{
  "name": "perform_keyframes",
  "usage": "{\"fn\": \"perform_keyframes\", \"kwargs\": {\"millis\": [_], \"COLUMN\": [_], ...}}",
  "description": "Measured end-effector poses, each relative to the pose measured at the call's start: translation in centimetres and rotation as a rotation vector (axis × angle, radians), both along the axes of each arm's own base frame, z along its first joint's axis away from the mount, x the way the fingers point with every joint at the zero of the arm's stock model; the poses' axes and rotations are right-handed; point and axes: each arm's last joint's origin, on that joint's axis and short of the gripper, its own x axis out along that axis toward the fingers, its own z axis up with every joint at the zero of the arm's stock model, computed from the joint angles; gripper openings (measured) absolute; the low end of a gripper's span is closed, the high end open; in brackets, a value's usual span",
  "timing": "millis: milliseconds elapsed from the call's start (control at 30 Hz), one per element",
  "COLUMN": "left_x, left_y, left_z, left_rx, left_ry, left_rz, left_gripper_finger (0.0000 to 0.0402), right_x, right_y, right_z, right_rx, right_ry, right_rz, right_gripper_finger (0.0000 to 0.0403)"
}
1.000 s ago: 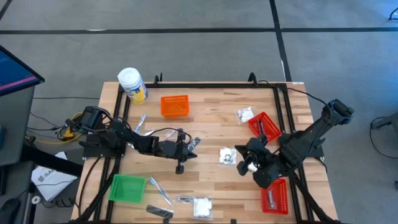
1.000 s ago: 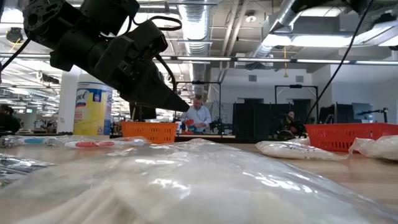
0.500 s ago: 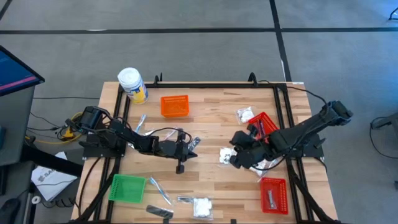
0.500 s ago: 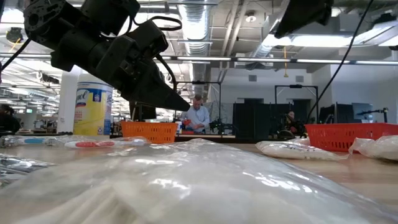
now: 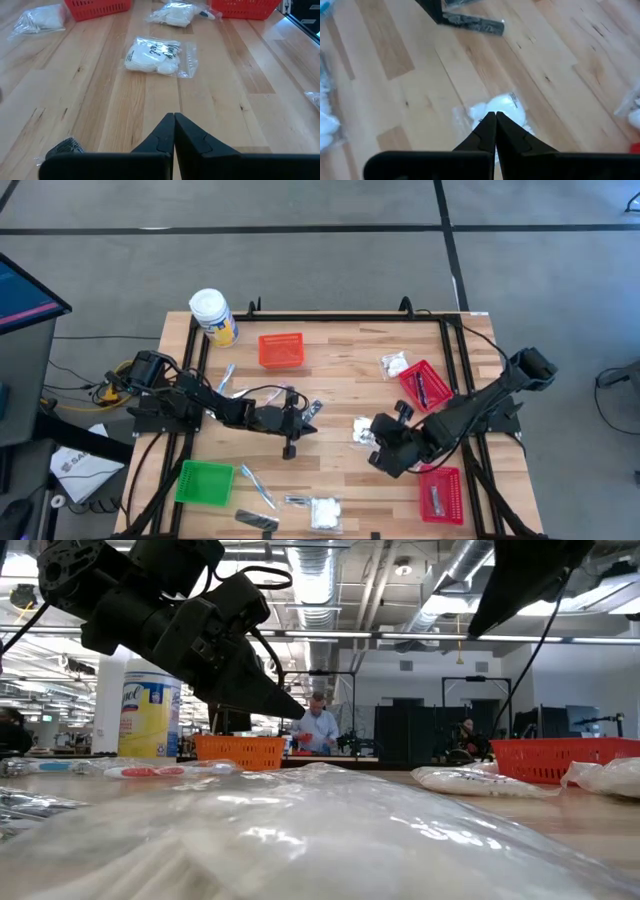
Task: Pick & Place Travel size toiletries
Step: Put the white cotton pack into the orange basket
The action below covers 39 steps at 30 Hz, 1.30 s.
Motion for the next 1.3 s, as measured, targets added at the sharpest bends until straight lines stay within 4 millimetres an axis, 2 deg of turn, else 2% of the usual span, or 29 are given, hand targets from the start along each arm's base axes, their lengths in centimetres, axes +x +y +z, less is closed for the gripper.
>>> {"fn": "perform_keyframes", "kwargs": {"millis": [300,533,867,1067,1300], "left_x": [0.0,0.0,0.0,0.0,0.0], "left_y": [0.0,0.0,0.0,0.0,0.0], "left_z": [0.0,0.0,0.1,0.0,0.0], "left_rx": [0.001,0.0,0.0,0.0,0.0], "left_ry": [-0.002,-0.004,-0.006,-0.006,-0.006], "left_rz": [-0.001,-0.001,-0.001,-0.002,-0.002], "left_gripper_finger": [0.0003,0.0003,0.0003,0.0003,0.0003], "right_x": [-0.6,-0.1,-0.4,-1.1,0.1], "right_y": [1.1,1.6,1.8,2.1,2.2], "right_z": [0.0,0.3,0.4,-1.6,-3.8], "right_rx": [0.011,0.042,-0.048,-0.042,0.069], "right_ry": [-0.021,-0.077,-0.127,-0.163,-0.267], "right_rz": [0.022,0.039,0.031,0.039,0.199], "right_gripper_finger": [0.0,0.0,0.0,0.0,0.0]}}
